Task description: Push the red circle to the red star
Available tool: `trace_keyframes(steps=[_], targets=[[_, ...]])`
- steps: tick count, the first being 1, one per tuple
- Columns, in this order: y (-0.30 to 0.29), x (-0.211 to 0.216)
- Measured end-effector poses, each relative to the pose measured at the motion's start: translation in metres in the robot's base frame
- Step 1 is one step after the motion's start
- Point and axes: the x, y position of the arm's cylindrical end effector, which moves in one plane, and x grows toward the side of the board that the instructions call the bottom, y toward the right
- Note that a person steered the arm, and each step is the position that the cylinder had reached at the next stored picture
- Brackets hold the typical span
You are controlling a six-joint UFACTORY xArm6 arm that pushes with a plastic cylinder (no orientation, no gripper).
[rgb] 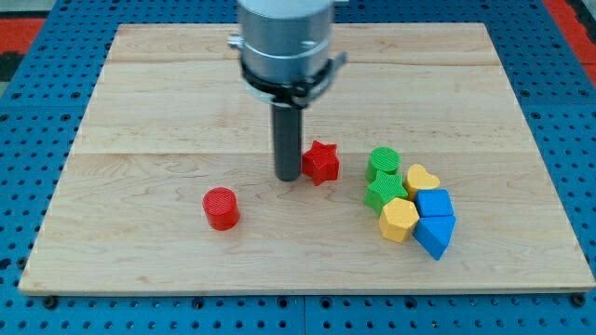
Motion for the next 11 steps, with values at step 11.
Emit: trace_keyframes(steps=[11], targets=[[-0.019, 0.074]])
